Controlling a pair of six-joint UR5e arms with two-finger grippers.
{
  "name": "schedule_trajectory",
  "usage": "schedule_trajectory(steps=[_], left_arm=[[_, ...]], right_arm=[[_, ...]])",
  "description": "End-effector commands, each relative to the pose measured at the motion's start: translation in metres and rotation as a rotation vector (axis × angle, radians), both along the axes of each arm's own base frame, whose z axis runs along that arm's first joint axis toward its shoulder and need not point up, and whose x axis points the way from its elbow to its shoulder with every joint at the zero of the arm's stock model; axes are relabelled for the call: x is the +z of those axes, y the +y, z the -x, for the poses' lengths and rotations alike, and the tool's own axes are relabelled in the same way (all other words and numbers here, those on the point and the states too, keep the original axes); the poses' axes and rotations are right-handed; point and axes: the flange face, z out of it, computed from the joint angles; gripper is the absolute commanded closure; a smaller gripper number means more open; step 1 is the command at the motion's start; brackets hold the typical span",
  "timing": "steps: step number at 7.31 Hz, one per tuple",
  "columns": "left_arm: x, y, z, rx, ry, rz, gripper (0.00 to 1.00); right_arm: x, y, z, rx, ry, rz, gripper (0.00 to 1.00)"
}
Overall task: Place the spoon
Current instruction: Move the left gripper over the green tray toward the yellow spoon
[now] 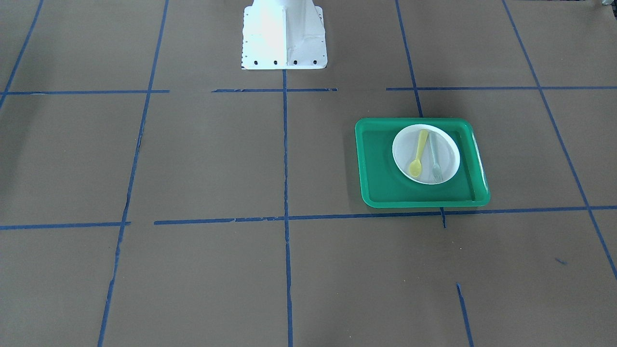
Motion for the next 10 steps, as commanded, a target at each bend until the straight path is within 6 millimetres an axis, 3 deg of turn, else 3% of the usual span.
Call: schedule_trajectory(steps=[1,2,3,5,8,10], left_arm=[[-0.085,-0.01,-0.103,-0.018,0.035,0.041,0.0],[-0.12,-0.015,-0.167,-0.072,-0.007,0.059,0.0],[-0.138,-0.004,-0.217,-0.105,-0.011,0.107,0.0],[-0.142,0.02,-0.292,-0.092,-0.033,0.144,0.0],[-0.103,0.036,-0.368,-0.073,0.014,0.157,0.0],[-0.099,0.048,-0.386,-0.049,0.015,0.165,0.13]], right_arm=[[0.0,0.0,0.0,0.001,0.0,0.0,0.0],[0.0,0.0,0.0,-0.001,0.0,-0.001,0.0],[0.0,0.0,0.0,0.001,0.0,0.0,0.0],[0.0,0.0,0.0,0.001,0.0,0.0,0.0],[0.0,0.0,0.0,0.001,0.0,0.0,0.0],[0.0,0.0,0.0,0.001,0.0,-0.001,0.0]])
